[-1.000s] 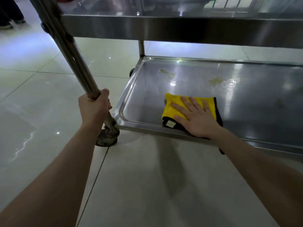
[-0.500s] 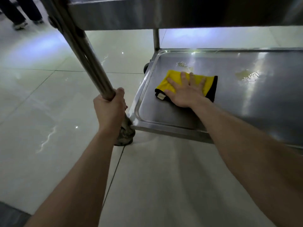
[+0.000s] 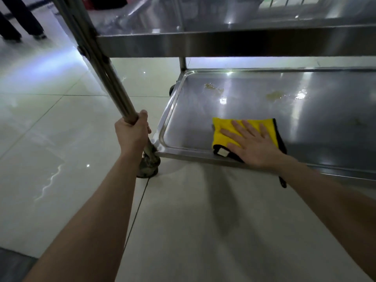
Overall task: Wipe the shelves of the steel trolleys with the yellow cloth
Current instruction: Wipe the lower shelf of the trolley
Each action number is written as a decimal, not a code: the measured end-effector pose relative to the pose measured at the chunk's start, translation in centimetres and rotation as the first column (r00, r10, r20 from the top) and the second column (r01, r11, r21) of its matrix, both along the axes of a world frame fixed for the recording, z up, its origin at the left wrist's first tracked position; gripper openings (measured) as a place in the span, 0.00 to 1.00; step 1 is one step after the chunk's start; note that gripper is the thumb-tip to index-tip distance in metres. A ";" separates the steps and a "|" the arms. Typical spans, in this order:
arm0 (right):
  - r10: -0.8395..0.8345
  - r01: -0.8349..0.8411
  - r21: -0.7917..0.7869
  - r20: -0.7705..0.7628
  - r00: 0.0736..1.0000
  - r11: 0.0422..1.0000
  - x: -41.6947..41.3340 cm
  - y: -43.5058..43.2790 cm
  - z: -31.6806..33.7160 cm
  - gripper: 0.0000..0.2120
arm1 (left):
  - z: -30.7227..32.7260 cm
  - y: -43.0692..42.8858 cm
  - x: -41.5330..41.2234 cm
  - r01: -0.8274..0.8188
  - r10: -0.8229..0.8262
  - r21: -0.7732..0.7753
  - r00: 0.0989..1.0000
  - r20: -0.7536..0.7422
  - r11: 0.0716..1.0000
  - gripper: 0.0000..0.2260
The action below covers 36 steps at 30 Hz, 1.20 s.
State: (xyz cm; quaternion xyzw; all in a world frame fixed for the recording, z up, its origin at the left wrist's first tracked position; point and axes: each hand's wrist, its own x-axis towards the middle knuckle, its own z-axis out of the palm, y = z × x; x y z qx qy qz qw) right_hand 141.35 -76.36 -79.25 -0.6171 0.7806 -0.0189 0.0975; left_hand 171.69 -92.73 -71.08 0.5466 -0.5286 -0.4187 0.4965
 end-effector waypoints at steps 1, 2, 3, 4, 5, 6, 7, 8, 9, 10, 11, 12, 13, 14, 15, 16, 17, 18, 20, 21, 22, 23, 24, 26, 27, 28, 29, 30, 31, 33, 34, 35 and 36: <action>-0.045 0.045 0.017 -0.001 0.999 0.999 -2.2 2.3 0.1 0.27 | 0.0 -0.1 0.1 -0.001 0.001 -0.004 1.000 0.024 1.000 0.14; -0.091 0.091 0.035 -0.002 0.996 0.995 -4.1 4.5 0.2 0.26 | 0.0 -0.3 0.2 -0.012 0.012 0.001 0.998 0.059 1.000 0.15; -0.131 0.131 0.045 -0.008 0.991 0.990 -5.6 6.3 0.4 0.27 | -0.1 -0.5 0.4 -0.034 0.033 0.005 0.995 0.099 0.999 0.17; -0.156 0.157 0.049 -0.019 0.988 0.986 -6.4 7.5 0.6 0.27 | -0.3 -0.4 0.6 -0.071 0.070 0.002 0.988 0.138 0.997 0.20; -0.164 0.165 0.052 -0.031 0.986 0.985 -6.8 8.2 0.8 0.28 | -0.6 0.1 0.7 -0.138 0.135 0.004 0.978 0.157 0.990 0.25; -0.163 0.165 0.056 -0.037 0.986 0.985 -6.7 8.5 1.0 0.29 | -1.1 1.3 0.3 -0.237 0.233 0.009 0.959 0.160 0.971 0.30; -0.161 0.163 0.059 -0.035 0.986 0.985 -6.4 8.6 1.1 0.30 | -1.9 3.1 -0.4 -0.343 0.339 -0.011 0.925 0.172 0.939 0.32; -0.159 0.160 0.058 -0.029 0.987 0.985 -6.1 8.4 1.2 0.31 | -3.0 5.4 -1.5 -0.401 0.407 -0.070 0.894 0.189 0.913 0.32; -0.157 0.158 0.051 -0.022 0.987 0.986 -5.8 8.3 1.3 0.33 | -4.2 7.9 -3.0 -0.377 0.400 -0.142 0.893 0.208 0.915 0.29; -0.155 0.155 0.040 -0.018 0.988 0.987 -5.6 8.2 1.3 0.34 | -5.3 10.4 -4.6 -0.273 0.316 -0.197 0.918 0.238 0.942 0.25; -0.151 0.151 0.032 -0.014 0.988 0.988 -5.6 8.2 1.3 0.35 | -6.2 12.6 -6.5 -0.122 0.190 -0.233 0.936 0.295 0.965 0.20; -0.150 0.150 0.032 -0.007 0.989 0.988 -5.6 8.2 1.2 0.34 | -6.8 14.2 -8.4 0.032 0.069 -0.261 0.927 0.369 0.965 0.17; -0.150 0.149 0.032 0.004 0.989 0.988 -5.7 8.3 1.0 0.32 | -7.0 15.1 -10.5 0.157 -0.019 -0.282 0.899 0.437 0.946 0.15; -0.149 0.149 0.028 0.012 0.989 0.988 -5.7 8.4 0.8 0.30 | -7.0 15.4 -12.7 0.241 -0.066 -0.305 0.870 0.488 0.921 0.14; -0.149 0.149 0.018 0.016 0.989 0.989 -5.7 8.4 0.6 0.30 | -6.6 15.4 -14.7 0.300 -0.092 -0.325 0.846 0.526 0.897 0.14; -0.147 0.147 0.009 0.013 0.989 0.989 -5.7 8.3 0.6 0.29 | -6.0 15.1 -16.6 0.347 -0.117 -0.330 0.824 0.555 0.878 0.16; -0.144 0.144 0.001 0.013 0.989 0.990 -5.7 8.3 0.5 0.29 | -5.5 14.8 -18.4 0.382 -0.136 -0.325 0.802 0.582 0.865 0.18; -0.140 0.140 -0.005 0.020 0.990 0.990 -5.8 8.2 0.6 0.29 | -5.3 14.2 -19.7 0.414 -0.148 -0.308 0.770 0.621 0.857 0.20; -0.128 0.129 -0.011 0.043 0.991 0.992 -5.9 8.4 0.6 0.30 | -6.0 12.8 -20.9 0.484 -0.126 -0.253 0.622 0.773 0.838 0.22; -0.115 0.116 -0.012 0.049 0.992 0.993 -6.2 8.7 0.7 0.30 | -6.6 12.1 -20.8 0.509 -0.105 -0.210 0.522 0.847 0.835 0.25; -0.101 0.102 -0.014 0.052 0.994 0.995 -6.7 9.1 0.7 0.31 | -7.1 11.6 -20.7 0.506 -0.107 -0.161 0.461 0.881 0.848 0.27; -0.088 0.089 -0.018 0.052 0.995 0.996 -7.5 9.7 0.8 0.33 | -7.5 11.2 -20.4 0.483 -0.125 -0.125 0.452 0.883 0.866 0.29; -0.084 0.085 -0.026 0.051 0.995 0.996 -8.7 10.5 0.7 0.34 | -7.8 11.0 -20.3 0.468 -0.146 -0.104 0.468 0.871 0.877 0.31; -0.121 0.123 -0.025 0.056 0.991 0.992 -11.8 12.4 0.6 0.37 | -7.7 11.1 -20.3 0.496 -0.191 -0.073 0.461 0.867 0.865 0.31; -0.157 0.158 -0.017 0.051 0.986 0.987 -13.6 13.1 0.6 0.37 | -7.5 11.4 -20.2 0.503 -0.210 -0.055 0.455 0.865 0.862 0.32; -0.200 0.201 -0.007 0.039 0.979 0.980 -15.4 13.5 0.6 0.36 | -7.3 11.5 -20.2 0.503 -0.219 -0.050 0.461 0.860 0.863 0.32; -0.244 0.244 0.003 0.025 0.969 0.970 -17.1 13.4 0.4 0.36 | -7.1 11.7 -20.2 0.499 -0.217 -0.051 0.464 0.859 0.865 0.31; -0.284 0.284 0.007 0.011 0.959 0.959 -18.4 13.1 0.4 0.36 | -6.9 11.9 -20.2 0.495 -0.207 -0.056 0.460 0.864 0.867 0.31; -0.315 0.315 0.001 0.000 0.949 0.949 -19.4 12.4 0.2 0.36 | -6.8 12.1 -20.3 0.496 -0.195 -0.065 0.455 0.869 0.866 0.30; -0.357 0.357 -0.014 -0.021 0.934 0.934 -20.1 10.0 -0.2 0.37 | -6.8 12.3 -20.3 0.503 -0.176 -0.084 0.447 0.877 0.860 0.29; -0.366 0.365 -0.017 -0.025 0.930 0.931 -20.1 8.5 -0.3 0.37 | -6.8 12.3 -20.3 0.507 -0.170 -0.093 0.448 0.878 0.857 0.29; -0.365 0.365 -0.016 -0.021 0.931 0.931 -19.9 6.8 -0.3 0.38 | -6.8 12.3 -20.3 0.507 -0.163 -0.103 0.452 0.877 0.856 0.28; -0.354 0.353 -0.014 -0.015 0.935 0.935 -19.4 5.1 -0.1 0.39 | -6.9 12.3 -20.3 0.505 -0.152 -0.117 0.460 0.875 0.855 0.28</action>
